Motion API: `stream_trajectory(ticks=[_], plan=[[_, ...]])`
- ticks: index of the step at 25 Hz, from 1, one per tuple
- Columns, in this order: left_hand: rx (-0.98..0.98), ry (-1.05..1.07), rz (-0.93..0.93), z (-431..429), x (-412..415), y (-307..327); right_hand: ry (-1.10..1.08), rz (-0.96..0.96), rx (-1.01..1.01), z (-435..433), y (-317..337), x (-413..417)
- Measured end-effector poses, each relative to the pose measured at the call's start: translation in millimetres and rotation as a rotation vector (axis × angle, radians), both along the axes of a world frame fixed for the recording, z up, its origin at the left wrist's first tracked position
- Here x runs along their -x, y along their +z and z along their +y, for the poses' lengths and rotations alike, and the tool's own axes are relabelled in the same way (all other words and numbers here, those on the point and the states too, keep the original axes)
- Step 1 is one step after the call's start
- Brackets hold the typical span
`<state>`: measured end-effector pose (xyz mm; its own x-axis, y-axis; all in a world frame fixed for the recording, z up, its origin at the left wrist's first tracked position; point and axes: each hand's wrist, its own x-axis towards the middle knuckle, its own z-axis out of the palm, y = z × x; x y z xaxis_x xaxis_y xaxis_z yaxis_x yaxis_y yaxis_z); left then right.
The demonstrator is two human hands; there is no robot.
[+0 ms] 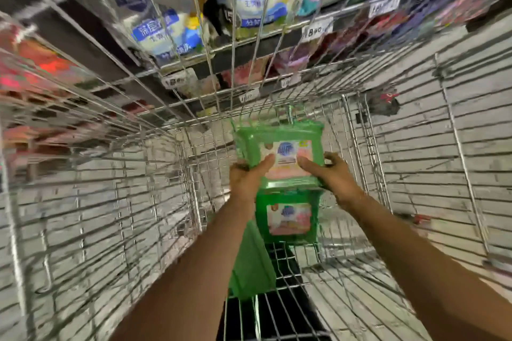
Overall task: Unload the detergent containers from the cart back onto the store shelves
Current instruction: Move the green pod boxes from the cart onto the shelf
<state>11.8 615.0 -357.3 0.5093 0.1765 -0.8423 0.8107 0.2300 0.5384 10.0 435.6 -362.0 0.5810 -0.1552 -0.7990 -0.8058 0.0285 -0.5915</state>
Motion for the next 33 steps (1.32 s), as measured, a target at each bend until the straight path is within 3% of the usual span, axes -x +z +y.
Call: stream_trajectory(ticks=[5, 9, 13, 21, 28, 33], plan=[[0.084, -0.003, 0.095, -13.3, 24.3, 84.1, 0.078, -0.054, 0.02, -26.1, 79.2, 12.8], [0.212, 0.023, -0.009, -15.1, 36.4, 152.4, 0.014, -0.073, -0.093, -27.7, 145.9, 19.0], [0.285, 0.094, -0.105, -1.7, 33.2, 220.8, 0.127, -0.121, -0.217, -15.9, 217.0, 20.2], [0.453, 0.103, -0.526, 32.4, 52.4, 351.9, -0.017, -0.6, -0.195, 24.2, 336.3, 47.1], [0.327, 0.063, -0.688, 87.3, 108.6, 379.8, -0.036, -0.805, -0.162, 84.1, 376.6, 116.4], [0.229, 0.26, -0.801, 117.1, 158.5, 388.0, 0.144, -0.798, -0.244, 121.2, 388.1, 131.0]])
